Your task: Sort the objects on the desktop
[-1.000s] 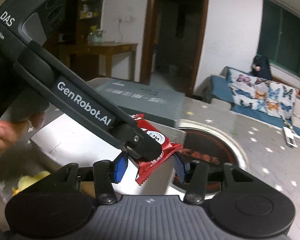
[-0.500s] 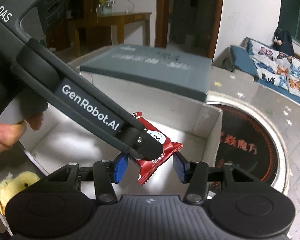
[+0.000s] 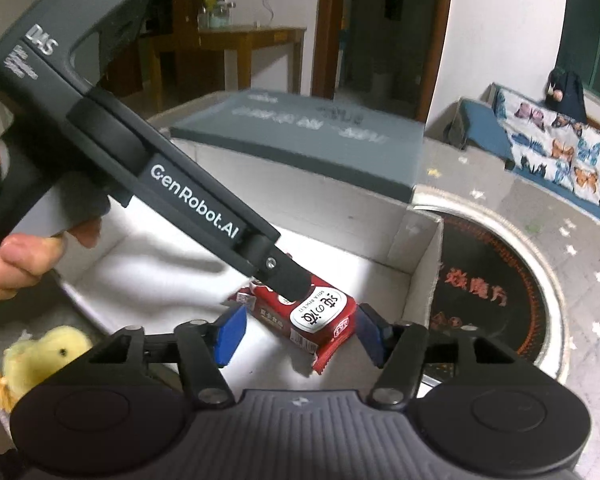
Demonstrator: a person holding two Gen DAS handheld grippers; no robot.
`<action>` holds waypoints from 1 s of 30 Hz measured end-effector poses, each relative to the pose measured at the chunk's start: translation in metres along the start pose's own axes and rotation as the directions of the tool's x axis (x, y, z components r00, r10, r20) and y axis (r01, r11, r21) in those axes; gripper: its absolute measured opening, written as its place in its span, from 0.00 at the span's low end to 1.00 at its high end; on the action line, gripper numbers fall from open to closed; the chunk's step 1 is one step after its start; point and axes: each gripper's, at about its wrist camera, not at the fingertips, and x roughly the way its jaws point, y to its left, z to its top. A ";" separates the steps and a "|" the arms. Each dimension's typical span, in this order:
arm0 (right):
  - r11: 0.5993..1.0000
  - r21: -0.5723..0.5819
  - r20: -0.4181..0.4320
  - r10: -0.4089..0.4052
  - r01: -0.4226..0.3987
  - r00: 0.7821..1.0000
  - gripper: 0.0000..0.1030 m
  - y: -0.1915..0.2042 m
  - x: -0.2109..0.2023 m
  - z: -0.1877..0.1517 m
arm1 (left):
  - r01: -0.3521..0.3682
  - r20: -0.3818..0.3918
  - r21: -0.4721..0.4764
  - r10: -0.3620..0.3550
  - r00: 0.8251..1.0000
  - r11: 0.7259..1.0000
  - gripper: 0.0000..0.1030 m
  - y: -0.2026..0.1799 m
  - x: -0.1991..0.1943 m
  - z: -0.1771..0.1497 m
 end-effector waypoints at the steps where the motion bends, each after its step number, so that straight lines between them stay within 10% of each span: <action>1: 1.000 -0.003 0.013 -0.001 0.001 1.000 0.64 0.005 -0.010 -0.002 | 0.007 0.016 0.009 -0.007 1.000 1.000 0.60 -0.003 -0.008 -0.002; 14: 0.996 -0.015 -0.012 0.086 -0.086 0.996 0.73 0.031 -0.102 -0.078 | 0.165 0.008 0.189 -0.169 0.986 0.968 0.60 -0.068 -0.060 -0.065; 30: 0.989 -0.075 -0.078 0.121 -0.127 0.990 0.58 -0.004 -0.083 -0.130 | 0.180 -0.162 0.187 -0.150 0.975 0.966 0.60 -0.076 -0.007 -0.088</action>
